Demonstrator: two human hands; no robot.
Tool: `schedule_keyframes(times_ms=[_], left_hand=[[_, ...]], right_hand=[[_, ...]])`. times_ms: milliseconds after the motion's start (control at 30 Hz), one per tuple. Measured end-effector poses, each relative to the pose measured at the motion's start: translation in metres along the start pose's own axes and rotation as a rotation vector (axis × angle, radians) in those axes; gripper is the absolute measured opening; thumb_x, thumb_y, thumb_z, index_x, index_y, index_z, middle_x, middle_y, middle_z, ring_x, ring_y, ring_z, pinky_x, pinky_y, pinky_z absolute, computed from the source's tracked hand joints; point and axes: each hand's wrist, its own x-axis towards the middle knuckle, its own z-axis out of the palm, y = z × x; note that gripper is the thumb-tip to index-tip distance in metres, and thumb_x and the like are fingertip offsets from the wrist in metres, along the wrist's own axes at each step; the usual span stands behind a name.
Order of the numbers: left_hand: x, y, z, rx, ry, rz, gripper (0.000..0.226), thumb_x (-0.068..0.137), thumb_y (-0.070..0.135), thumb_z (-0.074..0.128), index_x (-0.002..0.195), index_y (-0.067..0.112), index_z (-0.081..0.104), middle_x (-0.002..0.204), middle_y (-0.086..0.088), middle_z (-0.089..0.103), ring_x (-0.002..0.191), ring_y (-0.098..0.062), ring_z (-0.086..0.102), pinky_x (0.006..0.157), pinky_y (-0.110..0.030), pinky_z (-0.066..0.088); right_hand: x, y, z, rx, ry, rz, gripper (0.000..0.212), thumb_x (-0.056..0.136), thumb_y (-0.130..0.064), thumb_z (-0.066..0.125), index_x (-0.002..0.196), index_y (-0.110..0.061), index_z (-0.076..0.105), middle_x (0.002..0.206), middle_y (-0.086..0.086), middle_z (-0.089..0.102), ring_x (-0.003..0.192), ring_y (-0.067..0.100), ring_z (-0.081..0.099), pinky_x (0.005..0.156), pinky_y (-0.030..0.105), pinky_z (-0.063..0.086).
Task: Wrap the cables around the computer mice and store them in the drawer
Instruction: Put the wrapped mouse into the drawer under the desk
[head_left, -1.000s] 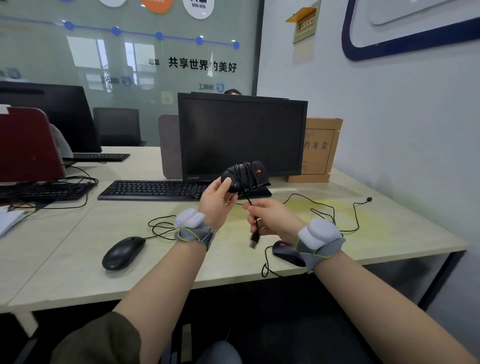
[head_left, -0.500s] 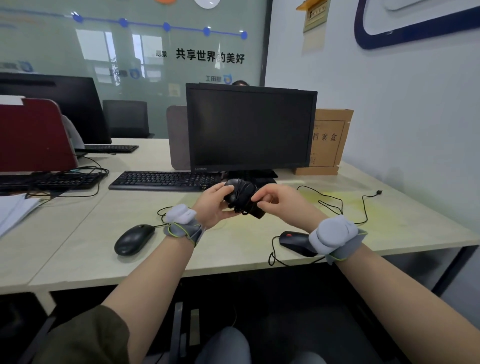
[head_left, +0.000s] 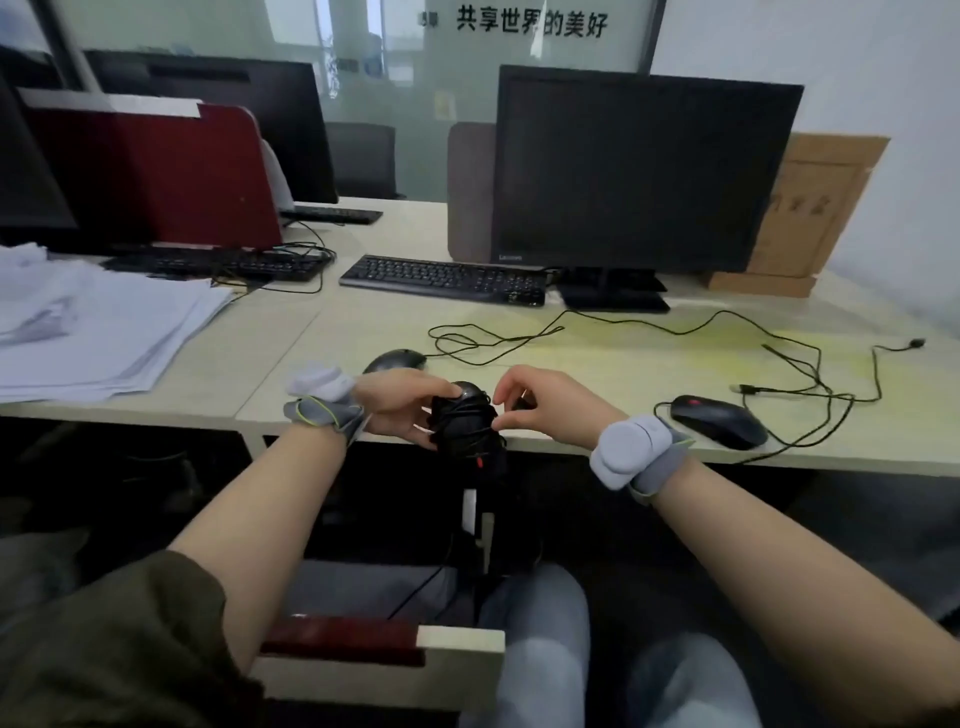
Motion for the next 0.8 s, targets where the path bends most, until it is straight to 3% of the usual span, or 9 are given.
schedule_keyframes(times_ms=[167,300,400,467,667,767,800], left_hand=[[-0.022,-0.052,-0.038,0.001,0.015,-0.154,0.017,0.095,0.020,0.043,0.096,0.011,0.057,0.087,-0.005,0.059,0.071,-0.019,0.058,0.059,-0.028,0.058],[-0.031,-0.089,-0.056,0.016,0.056,-0.241,0.015,0.096,0.021,0.044,0.094,0.012,0.056,0.085,-0.005,0.060,0.067,-0.017,0.061,0.062,-0.031,0.055],[-0.026,-0.109,-0.057,0.043,0.095,-0.248,0.014,0.095,0.019,0.048,0.093,0.011,0.058,0.084,-0.006,0.061,0.064,-0.018,0.063,0.057,-0.031,0.057],[-0.018,-0.114,-0.054,0.103,0.137,-0.237,0.017,0.094,0.021,0.050,0.103,0.008,0.058,0.088,-0.007,0.060,0.070,-0.020,0.061,0.056,-0.032,0.056],[0.012,-0.113,-0.036,0.486,0.256,-0.130,0.035,0.090,0.030,0.056,0.122,0.015,0.058,0.107,-0.009,0.062,0.089,-0.021,0.060,0.048,-0.023,0.053],[0.026,-0.116,-0.030,0.739,0.309,-0.053,0.037,0.091,0.032,0.055,0.119,0.010,0.062,0.124,-0.009,0.062,0.111,-0.024,0.058,0.079,-0.025,0.043],[0.029,-0.116,-0.027,0.776,0.325,-0.057,0.038,0.091,0.032,0.054,0.118,0.008,0.062,0.125,-0.011,0.062,0.113,-0.025,0.057,0.081,-0.025,0.039]], right_hand=[[0.019,-0.013,0.058,-0.111,-0.125,-0.067,0.016,0.083,-0.023,0.067,0.096,-0.016,0.064,0.101,0.000,0.056,0.087,0.010,0.051,0.072,0.013,0.037],[0.028,-0.019,0.097,-0.293,-0.245,-0.145,0.013,0.083,-0.026,0.065,0.094,-0.018,0.067,0.105,0.003,0.061,0.097,0.020,0.057,0.083,0.031,0.046],[0.032,-0.018,0.123,-0.615,-0.211,-0.261,0.015,0.082,-0.034,0.062,0.094,-0.027,0.068,0.111,0.000,0.057,0.106,0.021,0.050,0.085,0.033,0.035],[0.035,-0.016,0.134,-0.778,-0.195,-0.296,0.019,0.084,-0.033,0.057,0.099,-0.027,0.068,0.113,0.001,0.055,0.108,0.024,0.046,0.085,0.034,0.032],[0.037,-0.009,0.141,-0.927,-0.344,-0.277,0.019,0.087,-0.021,0.051,0.099,-0.017,0.066,0.103,0.004,0.067,0.101,0.026,0.053,0.075,0.031,0.028],[0.038,-0.006,0.141,-0.909,-0.368,-0.233,0.020,0.087,-0.017,0.051,0.099,-0.015,0.066,0.100,0.007,0.067,0.098,0.028,0.056,0.076,0.031,0.027],[0.039,-0.006,0.140,-0.892,-0.386,-0.211,0.020,0.088,-0.019,0.051,0.101,-0.015,0.067,0.100,0.007,0.068,0.098,0.028,0.057,0.078,0.031,0.027]])
